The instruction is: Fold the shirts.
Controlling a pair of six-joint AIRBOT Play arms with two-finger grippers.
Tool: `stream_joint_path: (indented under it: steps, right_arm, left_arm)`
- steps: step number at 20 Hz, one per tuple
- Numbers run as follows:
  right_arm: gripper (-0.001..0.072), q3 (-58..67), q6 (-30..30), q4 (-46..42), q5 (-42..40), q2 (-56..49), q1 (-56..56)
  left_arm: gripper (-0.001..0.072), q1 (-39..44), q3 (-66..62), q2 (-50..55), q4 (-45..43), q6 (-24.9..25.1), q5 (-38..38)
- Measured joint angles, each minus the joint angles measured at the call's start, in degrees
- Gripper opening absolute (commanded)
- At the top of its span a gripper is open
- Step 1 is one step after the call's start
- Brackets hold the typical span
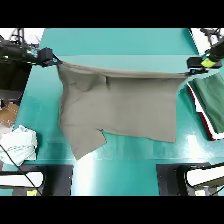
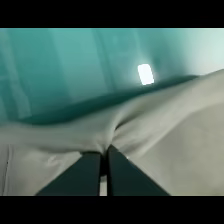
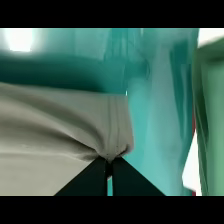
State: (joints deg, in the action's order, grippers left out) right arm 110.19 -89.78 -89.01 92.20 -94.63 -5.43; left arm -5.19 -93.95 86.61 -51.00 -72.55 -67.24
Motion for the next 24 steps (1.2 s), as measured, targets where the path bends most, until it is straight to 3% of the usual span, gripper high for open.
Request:
stream_joint_path:
  steps: [5,10,18,24]
  right_arm:
    - [0.0011,0.1,-4.0,-0.1,-12.8,-3.9,0.7]
    - [0.0010,0.1,-5.0,-0.9,-18.3,-4.7,2.2]
    - [0.0010,-4.9,-5.1,-3.0,-10.5,-3.8,6.3]
    - [0.0015,-17.9,-5.1,-0.8,-12.7,-0.2,7.1]
  left_arm:
    - [0.0026,0.5,0.3,4.6,-0.9,2.8,14.5]
    - [0.0026,0.6,0.2,6.7,-2.1,6.7,17.6]
    - [0.0026,0.6,-0.6,7.3,-14.7,8.3,-0.3]
    - [0.0026,0.6,1.0,7.3,-20.1,8.4,-7.4]
